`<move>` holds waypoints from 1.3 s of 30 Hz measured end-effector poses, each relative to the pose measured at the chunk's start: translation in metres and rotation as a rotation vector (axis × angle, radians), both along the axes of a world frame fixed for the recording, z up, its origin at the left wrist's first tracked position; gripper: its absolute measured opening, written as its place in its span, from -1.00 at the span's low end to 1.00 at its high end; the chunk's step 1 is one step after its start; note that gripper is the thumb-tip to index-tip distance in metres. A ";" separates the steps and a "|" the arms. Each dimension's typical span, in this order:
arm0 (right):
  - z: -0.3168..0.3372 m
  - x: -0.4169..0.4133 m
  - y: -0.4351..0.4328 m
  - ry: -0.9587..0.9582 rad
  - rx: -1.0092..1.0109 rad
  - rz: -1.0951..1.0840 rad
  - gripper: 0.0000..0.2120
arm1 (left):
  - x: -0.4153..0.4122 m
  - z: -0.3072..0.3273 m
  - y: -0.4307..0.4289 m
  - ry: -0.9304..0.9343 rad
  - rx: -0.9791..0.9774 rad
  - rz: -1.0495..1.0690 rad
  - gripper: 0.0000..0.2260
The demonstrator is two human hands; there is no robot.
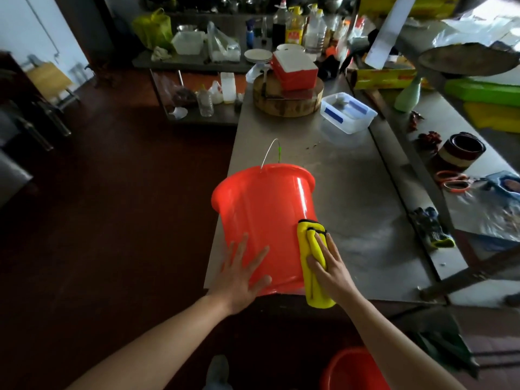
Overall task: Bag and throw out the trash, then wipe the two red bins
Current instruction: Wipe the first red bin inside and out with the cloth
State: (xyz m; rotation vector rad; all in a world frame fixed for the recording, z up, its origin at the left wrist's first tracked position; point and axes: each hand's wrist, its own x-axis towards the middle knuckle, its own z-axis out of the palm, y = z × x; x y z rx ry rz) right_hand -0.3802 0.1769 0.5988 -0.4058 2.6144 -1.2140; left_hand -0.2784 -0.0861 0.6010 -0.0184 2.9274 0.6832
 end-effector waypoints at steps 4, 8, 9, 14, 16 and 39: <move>-0.001 -0.005 0.005 -0.083 -0.101 -0.007 -0.45 | 0.009 -0.018 0.018 -0.005 0.320 0.224 -0.35; -0.006 -0.009 0.011 -0.119 -0.125 -0.026 -0.43 | 0.013 -0.031 0.029 -0.039 0.531 0.362 -0.27; -0.007 -0.011 0.012 -0.123 -0.125 -0.029 -0.41 | 0.012 -0.033 0.030 -0.043 0.563 0.381 -0.26; -0.009 -0.018 0.013 -0.155 -0.150 -0.047 -0.38 | 0.007 -0.035 0.028 -0.046 0.675 0.448 -0.28; -0.008 -0.018 0.010 -0.178 -0.150 -0.062 -0.32 | 0.006 -0.035 0.028 -0.030 0.705 0.457 -0.28; 0.196 -0.092 -0.118 -0.112 0.116 -0.117 -0.26 | -0.083 0.198 -0.092 -0.092 0.248 0.500 -0.04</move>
